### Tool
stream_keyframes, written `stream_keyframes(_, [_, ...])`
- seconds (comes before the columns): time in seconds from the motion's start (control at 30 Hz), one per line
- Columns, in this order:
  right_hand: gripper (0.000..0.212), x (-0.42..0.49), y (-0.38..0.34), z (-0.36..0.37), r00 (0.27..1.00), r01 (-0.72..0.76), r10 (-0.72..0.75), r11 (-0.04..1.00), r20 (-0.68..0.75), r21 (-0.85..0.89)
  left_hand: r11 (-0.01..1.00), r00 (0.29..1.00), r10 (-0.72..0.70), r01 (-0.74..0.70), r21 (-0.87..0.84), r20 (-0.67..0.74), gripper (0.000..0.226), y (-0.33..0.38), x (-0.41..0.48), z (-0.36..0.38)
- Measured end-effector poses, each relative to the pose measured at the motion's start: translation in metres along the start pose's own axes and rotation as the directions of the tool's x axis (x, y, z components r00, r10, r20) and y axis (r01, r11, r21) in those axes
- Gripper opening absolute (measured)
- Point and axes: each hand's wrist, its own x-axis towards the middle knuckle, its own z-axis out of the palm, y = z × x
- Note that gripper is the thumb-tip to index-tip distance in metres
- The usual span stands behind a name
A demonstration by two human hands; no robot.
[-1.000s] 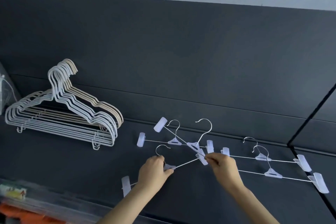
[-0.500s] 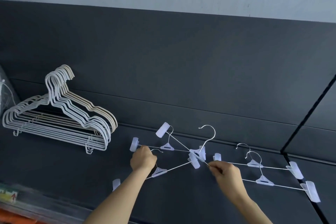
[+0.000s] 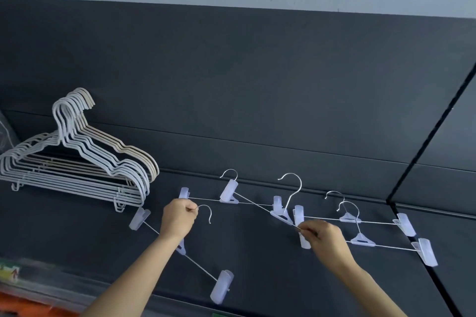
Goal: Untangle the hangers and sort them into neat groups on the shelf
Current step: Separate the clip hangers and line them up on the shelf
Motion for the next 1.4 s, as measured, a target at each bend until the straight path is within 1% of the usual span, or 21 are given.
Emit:
stream_keyframes(0.23, [0.014, -0.029, 0.051, -0.044, 0.999, -0.038, 0.039, 0.995, 0.006, -0.096, 0.998, 0.998, -0.06, 0.06, 0.014, 0.001, 0.019, 0.0, 0.007, 0.025])
stream_keyframes(0.3, [0.016, -0.036, 0.07, -0.059, 0.999, -0.031, 0.036, 0.988, 0.034, -0.151, 0.997, 0.998, -0.067, 0.066, 0.041, 0.003, 0.022, 0.002, 0.008, 0.03])
stream_keyframes(0.4, [0.018, -0.043, 0.094, -0.083, 0.999, -0.011, 0.019, 0.972, 0.033, -0.234, 0.998, 0.998, -0.052, 0.051, 0.039, 0.026, 0.029, 0.01, 0.005, 0.038])
stream_keyframes(0.5, [0.029, -0.044, 0.113, -0.098, 1.0, -0.004, 0.008, 0.955, 0.012, -0.297, 0.994, 0.996, -0.069, 0.074, -0.078, 0.063, 0.028, 0.024, -0.002, 0.041])
stream_keyframes(0.57, [0.023, -0.042, 0.122, -0.1, 0.999, -0.035, 0.032, 0.958, -0.016, -0.284, 0.984, 0.994, -0.085, 0.094, -0.149, 0.067, 0.021, 0.032, -0.008, 0.039])
stream_keyframes(0.63, [0.02, -0.04, 0.124, -0.099, 0.996, -0.081, 0.07, 0.954, -0.048, -0.29, 0.982, 0.995, -0.072, 0.082, -0.17, 0.065, 0.016, 0.041, -0.012, 0.034])
stream_keyframes(0.7, [0.013, -0.04, 0.119, -0.097, 0.993, -0.115, 0.103, 0.937, -0.053, -0.329, 0.976, 0.997, -0.053, 0.063, -0.208, 0.052, 0.016, 0.049, -0.016, 0.026])
stream_keyframes(0.8, [0.01, -0.037, 0.095, -0.097, 0.984, -0.179, 0.165, 0.909, -0.07, -0.378, 0.938, 0.996, -0.052, 0.071, -0.34, 0.067, 0.02, 0.062, -0.02, 0.012])
stream_keyframes(0.83, [0.018, -0.035, 0.085, -0.095, 0.981, -0.194, 0.175, 0.919, -0.086, -0.343, 0.921, 0.996, -0.046, 0.074, -0.383, 0.082, 0.02, 0.068, -0.022, 0.007])
stream_keyframes(0.87, [0.033, -0.033, 0.074, -0.093, 0.976, -0.21, 0.183, 0.932, -0.116, -0.297, 0.905, 0.995, -0.037, 0.075, -0.418, 0.098, 0.019, 0.075, -0.025, 0.001])
stream_keyframes(0.9, [0.042, -0.031, 0.06, -0.09, 0.974, -0.197, 0.161, 0.949, -0.159, -0.247, 0.889, 0.993, -0.025, 0.074, -0.453, 0.112, 0.018, 0.082, -0.028, -0.004])
stream_keyframes(0.93, [0.041, -0.029, 0.044, -0.085, 0.972, -0.156, 0.113, 0.966, -0.204, -0.204, 0.871, 0.992, -0.012, 0.072, -0.487, 0.125, 0.017, 0.089, -0.031, -0.009])
stream_keyframes(1.0, [0.017, -0.025, 0.01, -0.068, 0.972, -0.026, -0.004, 0.992, -0.237, -0.125, 0.839, 0.987, 0.013, 0.075, -0.539, 0.158, 0.014, 0.102, -0.035, -0.018])
stream_keyframes(1.03, [0.013, -0.022, -0.008, -0.056, 0.979, 0.033, -0.049, 0.996, -0.199, -0.084, 0.832, 0.984, 0.028, 0.075, -0.55, 0.175, 0.014, 0.107, -0.037, -0.023])
stream_keyframes(1.1, [0.02, -0.018, -0.041, -0.031, 0.98, 0.194, -0.194, 0.981, -0.05, 0.0, 0.824, 0.976, 0.054, 0.075, -0.562, 0.21, 0.014, 0.117, -0.04, -0.032])
stream_keyframes(1.17, [0.03, -0.012, -0.071, -0.009, 0.937, 0.331, -0.337, 0.941, 0.098, 0.07, 0.811, 0.97, 0.073, 0.078, -0.58, 0.232, 0.016, 0.123, -0.042, -0.038])
stream_keyframes(1.2, [0.036, -0.009, -0.084, 0.001, 0.91, 0.365, -0.379, 0.925, 0.168, 0.107, 0.8, 0.968, 0.08, 0.081, -0.595, 0.24, 0.016, 0.124, -0.043, -0.041])
stream_keyframes(1.27, [0.046, -0.004, -0.101, 0.02, 0.859, 0.381, -0.427, 0.902, 0.284, 0.204, 0.759, 0.962, 0.092, 0.099, -0.644, 0.257, 0.014, 0.124, -0.044, -0.047])
stream_keyframes(1.3, [0.047, -0.003, -0.106, 0.028, 0.843, 0.368, -0.436, 0.895, 0.316, 0.252, 0.733, 0.959, 0.096, 0.114, -0.671, 0.268, 0.014, 0.122, -0.044, -0.049])
stream_keyframes(1.33, [0.045, -0.003, -0.112, 0.033, 0.836, 0.355, -0.446, 0.884, 0.321, 0.304, 0.711, 0.955, 0.099, 0.127, -0.692, 0.278, 0.014, 0.12, -0.044, -0.051])
stream_keyframes(1.4, [0.029, -0.001, -0.116, 0.038, 0.836, 0.332, -0.461, 0.857, 0.298, 0.393, 0.681, 0.944, 0.107, 0.16, -0.715, 0.313, 0.013, 0.113, -0.044, -0.057])
